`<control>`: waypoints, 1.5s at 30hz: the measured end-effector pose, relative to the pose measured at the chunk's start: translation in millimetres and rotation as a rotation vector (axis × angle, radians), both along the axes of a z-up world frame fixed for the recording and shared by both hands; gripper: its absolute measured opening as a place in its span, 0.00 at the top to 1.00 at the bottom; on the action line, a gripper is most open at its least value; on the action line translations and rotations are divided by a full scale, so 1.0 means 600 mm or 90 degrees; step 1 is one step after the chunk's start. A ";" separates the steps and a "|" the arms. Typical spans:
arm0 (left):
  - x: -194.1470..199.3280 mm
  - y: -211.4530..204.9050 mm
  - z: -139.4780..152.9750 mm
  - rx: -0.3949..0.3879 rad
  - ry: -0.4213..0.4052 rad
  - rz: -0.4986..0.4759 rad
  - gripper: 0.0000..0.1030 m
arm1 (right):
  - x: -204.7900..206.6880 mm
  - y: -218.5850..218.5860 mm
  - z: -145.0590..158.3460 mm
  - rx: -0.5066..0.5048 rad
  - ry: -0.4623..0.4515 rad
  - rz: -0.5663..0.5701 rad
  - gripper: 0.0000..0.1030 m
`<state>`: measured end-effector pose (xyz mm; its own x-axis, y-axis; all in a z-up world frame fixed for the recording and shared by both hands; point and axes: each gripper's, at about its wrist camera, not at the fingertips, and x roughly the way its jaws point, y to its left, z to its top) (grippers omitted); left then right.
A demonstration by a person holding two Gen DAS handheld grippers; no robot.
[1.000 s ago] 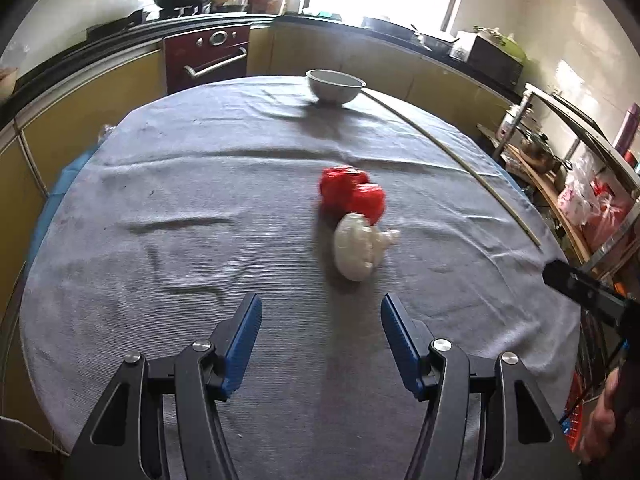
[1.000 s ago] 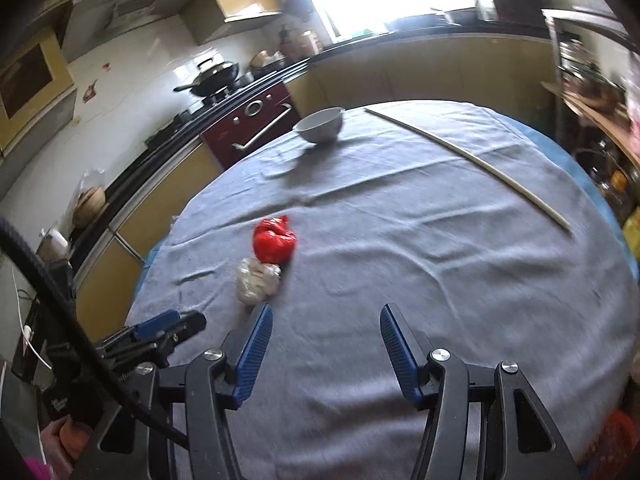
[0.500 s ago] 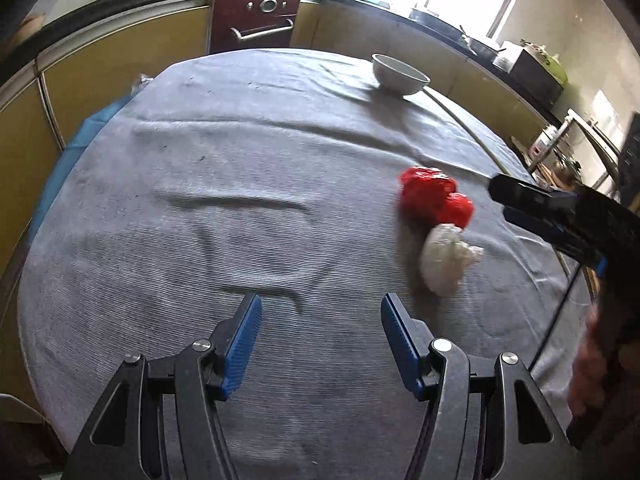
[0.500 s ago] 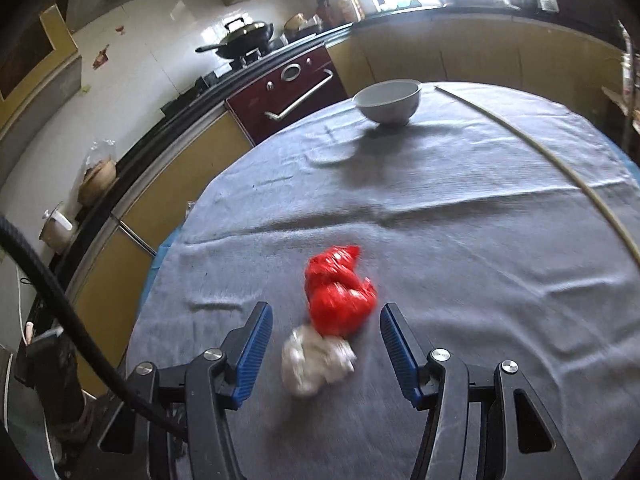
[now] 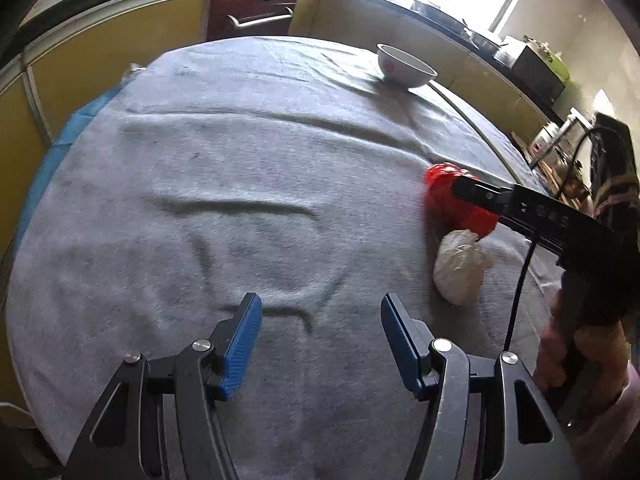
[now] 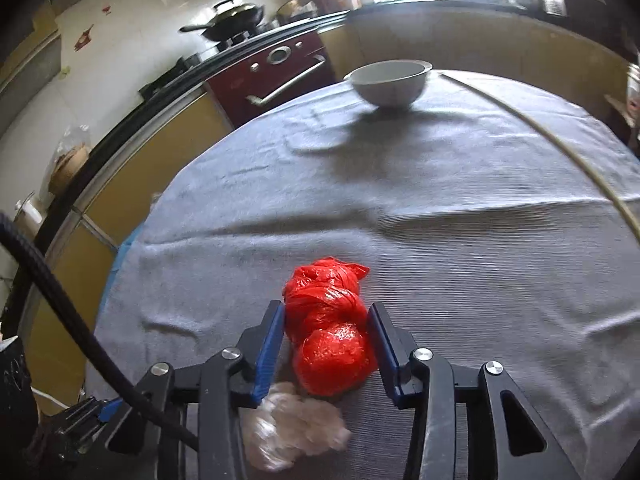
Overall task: Collect trash
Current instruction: 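Grasp the red plastic bag with the right tool, then grasp the white crumpled tissue with the left tool while the right tool holds the red bag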
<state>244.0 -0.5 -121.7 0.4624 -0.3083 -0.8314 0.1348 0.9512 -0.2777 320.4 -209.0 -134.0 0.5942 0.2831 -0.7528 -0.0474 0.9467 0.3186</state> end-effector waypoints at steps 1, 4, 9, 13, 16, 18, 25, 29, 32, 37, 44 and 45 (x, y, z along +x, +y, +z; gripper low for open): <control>0.004 -0.007 -0.001 -0.006 0.003 -0.007 0.39 | -0.005 -0.012 0.003 0.009 -0.003 -0.009 0.55; 0.018 -0.032 -0.002 -0.023 0.010 -0.028 0.39 | -0.025 -0.053 0.010 0.029 -0.013 -0.041 0.55; 0.026 -0.082 0.005 -0.039 0.002 -0.066 0.39 | -0.072 -0.111 0.020 0.049 -0.018 -0.072 0.55; 0.029 -0.110 0.013 -0.052 -0.008 -0.094 0.38 | -0.111 -0.134 0.024 0.057 -0.026 -0.078 0.55; 0.024 -0.125 0.017 -0.052 -0.014 -0.108 0.36 | -0.141 -0.150 0.021 0.069 -0.024 -0.082 0.55; 0.027 -0.138 0.015 -0.047 -0.014 -0.119 0.36 | -0.162 -0.162 0.018 0.073 -0.019 -0.085 0.55; 0.035 -0.155 0.000 -0.019 -0.008 -0.109 0.36 | -0.228 -0.197 0.000 0.091 -0.006 -0.107 0.55; 0.037 -0.161 -0.004 -0.010 -0.020 -0.108 0.36 | -0.258 -0.210 -0.003 0.094 -0.008 -0.114 0.55; 0.037 -0.166 -0.010 -0.006 -0.020 -0.107 0.45 | -0.276 -0.219 -0.006 0.107 -0.010 -0.117 0.55; 0.032 -0.170 -0.013 0.017 -0.027 -0.105 0.68 | -0.299 -0.215 -0.004 0.117 -0.015 -0.109 0.55; -0.004 -0.169 0.012 0.024 -0.050 -0.101 0.70 | -0.338 -0.209 0.011 0.112 -0.037 -0.103 0.55; -0.012 -0.170 0.019 0.027 -0.057 -0.103 0.70 | -0.342 -0.209 0.013 0.111 -0.039 -0.103 0.55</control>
